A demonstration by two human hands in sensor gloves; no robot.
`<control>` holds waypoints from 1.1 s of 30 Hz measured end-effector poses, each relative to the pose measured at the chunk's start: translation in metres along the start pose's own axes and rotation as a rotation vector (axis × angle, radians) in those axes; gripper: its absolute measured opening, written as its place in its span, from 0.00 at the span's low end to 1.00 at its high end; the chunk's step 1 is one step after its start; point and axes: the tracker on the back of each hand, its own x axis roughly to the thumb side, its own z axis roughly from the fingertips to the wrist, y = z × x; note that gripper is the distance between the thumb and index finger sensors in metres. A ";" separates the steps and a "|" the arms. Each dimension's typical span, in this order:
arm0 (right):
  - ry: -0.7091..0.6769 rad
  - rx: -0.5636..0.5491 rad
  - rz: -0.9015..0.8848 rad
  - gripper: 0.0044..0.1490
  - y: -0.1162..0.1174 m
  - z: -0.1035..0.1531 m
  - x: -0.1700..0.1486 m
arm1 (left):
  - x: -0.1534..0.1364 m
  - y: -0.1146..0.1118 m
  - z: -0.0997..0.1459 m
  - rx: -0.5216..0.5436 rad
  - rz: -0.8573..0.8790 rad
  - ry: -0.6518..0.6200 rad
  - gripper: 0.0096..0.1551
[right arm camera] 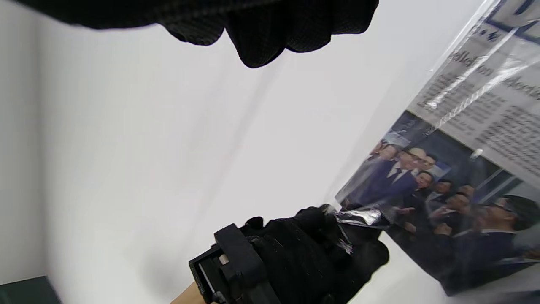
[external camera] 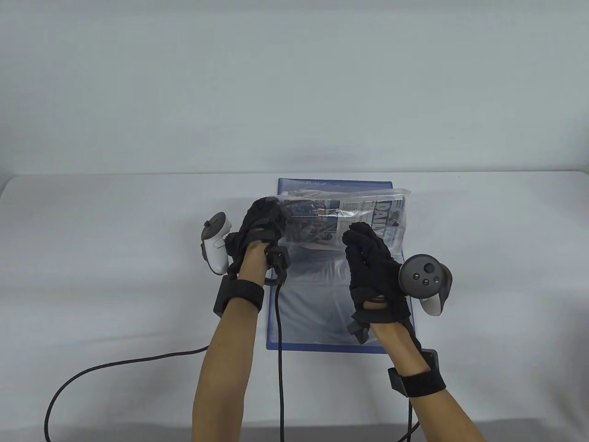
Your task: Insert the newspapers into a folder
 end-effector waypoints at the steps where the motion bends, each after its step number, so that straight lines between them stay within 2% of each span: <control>1: 0.019 0.012 0.013 0.29 0.000 0.000 -0.003 | -0.004 -0.001 -0.006 -0.066 0.007 -0.012 0.30; 3: 0.036 0.010 0.017 0.29 -0.001 0.000 -0.006 | -0.013 -0.001 -0.011 -0.116 0.025 -0.039 0.37; 6: 0.098 0.021 0.006 0.30 -0.003 -0.001 -0.013 | -0.028 0.004 -0.007 -0.083 0.031 -0.071 0.38; 8: 0.156 0.051 0.004 0.30 -0.004 -0.001 -0.021 | -0.032 0.009 0.004 0.008 -0.090 -0.041 0.36; 10: 0.205 0.045 0.009 0.30 -0.007 -0.002 -0.036 | -0.031 0.016 0.020 0.073 -0.359 0.014 0.37; 12: 0.279 0.070 0.037 0.30 -0.010 -0.003 -0.053 | -0.034 0.019 0.038 0.092 -0.607 0.159 0.38; 14: 0.361 0.105 0.074 0.29 -0.012 -0.003 -0.071 | -0.043 0.022 0.054 0.072 -0.727 0.297 0.39; 17: 0.653 0.269 0.219 0.31 -0.013 0.005 -0.118 | -0.057 0.022 0.081 -0.061 -0.793 0.365 0.42; 19: 0.876 0.369 0.338 0.42 -0.007 0.020 -0.146 | -0.064 0.022 0.101 -0.104 -0.806 0.378 0.42; 20: 0.928 0.406 0.349 0.47 -0.004 0.025 -0.154 | -0.066 0.022 0.106 -0.113 -0.802 0.380 0.42; 21: 0.964 0.469 0.289 0.51 0.003 0.031 -0.165 | -0.069 0.023 0.112 -0.129 -0.796 0.373 0.42; 22: 0.907 0.480 0.182 0.54 0.009 0.031 -0.164 | -0.074 0.023 0.117 -0.142 -0.794 0.342 0.42; 24: 0.913 0.441 0.241 0.54 0.010 0.029 -0.157 | -0.082 0.024 0.121 -0.177 -0.803 0.284 0.42; 25: 0.899 0.478 0.253 0.52 0.013 0.027 -0.153 | -0.082 0.022 0.121 -0.270 -0.776 0.331 0.42; 27: 0.893 0.551 0.246 0.52 0.016 0.026 -0.149 | -0.077 0.023 0.125 -0.338 -0.752 0.409 0.44; 29: 0.890 0.565 0.231 0.51 0.015 0.025 -0.147 | -0.073 0.029 0.126 -0.284 -0.746 0.376 0.43; 33: 0.881 0.496 0.071 0.48 0.007 0.027 -0.143 | -0.063 0.046 0.129 -0.246 -0.616 0.370 0.41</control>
